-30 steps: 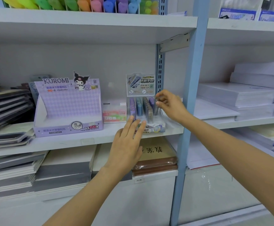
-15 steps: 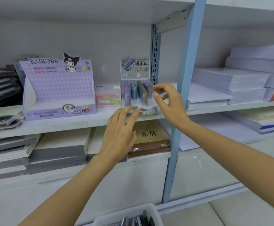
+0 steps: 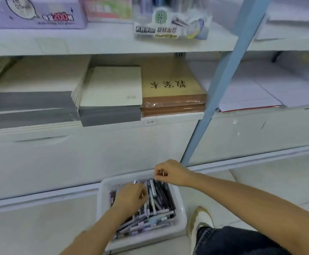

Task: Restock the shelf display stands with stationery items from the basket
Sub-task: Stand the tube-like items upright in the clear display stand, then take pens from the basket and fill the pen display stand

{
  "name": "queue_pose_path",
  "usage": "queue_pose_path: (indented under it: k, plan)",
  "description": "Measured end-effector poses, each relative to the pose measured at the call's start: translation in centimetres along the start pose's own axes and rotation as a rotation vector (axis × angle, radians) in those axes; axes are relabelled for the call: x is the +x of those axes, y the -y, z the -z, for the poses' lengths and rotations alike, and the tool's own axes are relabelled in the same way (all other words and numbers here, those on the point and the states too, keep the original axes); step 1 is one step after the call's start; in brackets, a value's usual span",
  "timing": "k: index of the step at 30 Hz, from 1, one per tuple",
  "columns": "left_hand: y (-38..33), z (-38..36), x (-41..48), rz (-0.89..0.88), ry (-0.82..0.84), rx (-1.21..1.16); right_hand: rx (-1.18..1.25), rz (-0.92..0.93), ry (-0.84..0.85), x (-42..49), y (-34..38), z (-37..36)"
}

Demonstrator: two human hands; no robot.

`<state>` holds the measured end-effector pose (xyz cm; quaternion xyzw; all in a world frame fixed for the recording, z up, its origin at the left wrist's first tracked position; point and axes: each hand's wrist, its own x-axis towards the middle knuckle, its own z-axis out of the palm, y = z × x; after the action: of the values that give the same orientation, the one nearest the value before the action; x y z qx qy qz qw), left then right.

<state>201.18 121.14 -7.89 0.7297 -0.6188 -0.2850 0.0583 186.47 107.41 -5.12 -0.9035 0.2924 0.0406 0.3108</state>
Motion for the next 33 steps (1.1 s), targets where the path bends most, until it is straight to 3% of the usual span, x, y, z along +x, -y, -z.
queue_pose_path:
  k: [5, 9, 15, 18, 22, 25, 33]
  plan:
    - [3.5, -6.3, 0.3, 0.14, 0.221, -0.123, 0.013, -0.133, 0.228, 0.3, -3.6, -8.5]
    - [4.8, -9.2, 1.4, 0.261, 0.183, -0.295, 0.068, -0.275, 0.229, 0.7, -4.0, -12.7]
    - [4.8, -11.2, 3.5, 0.43, 0.022, -0.506, 0.236, -0.512, 0.088, 2.4, -3.6, -15.8]
    - [4.5, -11.4, 4.2, 0.474, 0.005, -0.559, 0.324, -0.531, 0.105, 2.6, -3.7, -16.5]
    - [4.4, -11.0, 4.5, 0.465, 0.067, -0.607, 0.65, -0.559, 0.177, 2.2, -4.3, -15.9]
    - [4.4, -10.3, 4.2, 0.512, 0.099, -0.825, 0.803, -0.589, 0.199, 1.8, -4.2, -15.1]
    - [2.6, -9.3, 2.7, 0.557, 0.165, -0.948, 0.682, -0.362, 0.18, 1.6, -1.8, -14.0]
